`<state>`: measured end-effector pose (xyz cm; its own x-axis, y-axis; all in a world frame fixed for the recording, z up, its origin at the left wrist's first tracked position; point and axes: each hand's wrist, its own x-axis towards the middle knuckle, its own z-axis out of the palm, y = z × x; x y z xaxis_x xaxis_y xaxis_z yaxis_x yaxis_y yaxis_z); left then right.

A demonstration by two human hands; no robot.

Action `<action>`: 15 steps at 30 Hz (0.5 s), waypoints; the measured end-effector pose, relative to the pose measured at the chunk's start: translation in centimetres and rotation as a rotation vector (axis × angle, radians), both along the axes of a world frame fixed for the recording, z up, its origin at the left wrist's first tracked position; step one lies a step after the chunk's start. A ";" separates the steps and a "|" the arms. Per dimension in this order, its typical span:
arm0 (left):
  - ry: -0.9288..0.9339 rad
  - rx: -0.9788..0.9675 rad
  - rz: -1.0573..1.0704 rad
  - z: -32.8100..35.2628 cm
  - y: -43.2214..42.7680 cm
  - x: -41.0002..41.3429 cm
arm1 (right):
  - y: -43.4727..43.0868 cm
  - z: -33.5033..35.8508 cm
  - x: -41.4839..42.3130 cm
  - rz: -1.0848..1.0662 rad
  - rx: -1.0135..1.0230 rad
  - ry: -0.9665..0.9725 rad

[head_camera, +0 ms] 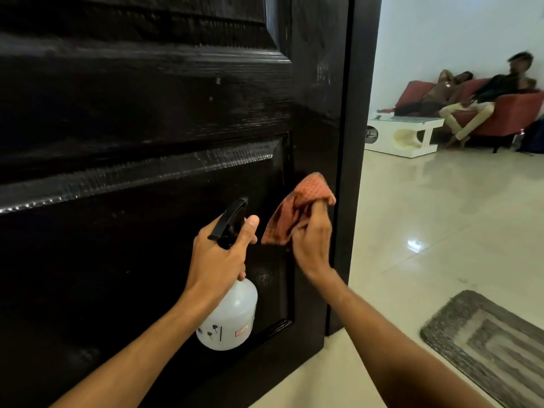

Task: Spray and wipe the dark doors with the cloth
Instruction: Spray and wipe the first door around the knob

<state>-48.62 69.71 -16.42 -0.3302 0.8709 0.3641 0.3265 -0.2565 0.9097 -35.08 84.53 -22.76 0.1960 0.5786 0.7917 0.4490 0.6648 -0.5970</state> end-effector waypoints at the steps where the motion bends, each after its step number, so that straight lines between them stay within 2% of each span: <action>1: -0.002 0.005 -0.002 0.1 0.1 0.1 | 1.6 1.5 0.6 -0.064 -0.033 0.110; 3: -0.010 0.005 -0.013 0.0 0.2 0.4 | 4.0 1.7 2.1 -0.178 -0.221 0.302; 5: -0.006 -0.015 -0.036 0.0 0.2 1.0 | 4.0 0.6 3.2 -0.250 -0.441 0.343; 7: -0.002 -0.020 -0.056 1.4 0.3 1.3 | 3.1 1.5 3.2 -0.193 -0.501 0.333; 9: 0.002 0.005 -0.056 3.3 0.8 1.2 | 2.6 5.3 2.2 -0.143 -0.310 0.242; 12: 0.000 0.037 -0.039 5.5 1.4 1.1 | 2.1 9.8 0.9 -0.083 0.094 -0.133; 13: 0.001 0.041 -0.032 5.8 1.4 1.2 | 2.7 10.2 1.2 -0.095 0.139 -0.188; 14: -0.002 0.041 -0.029 6.0 1.4 1.3 | 3.2 10.4 1.8 -0.133 0.116 -0.164; 15: -0.012 0.043 -0.027 6.2 1.2 1.4 | 3.3 10.6 2.4 -0.168 0.031 -0.046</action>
<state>-47.25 70.92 -10.25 -0.3114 0.8633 0.3971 0.3079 -0.3037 0.9017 -32.71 87.86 -12.20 0.2509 0.5157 0.8192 0.5813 0.5964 -0.5535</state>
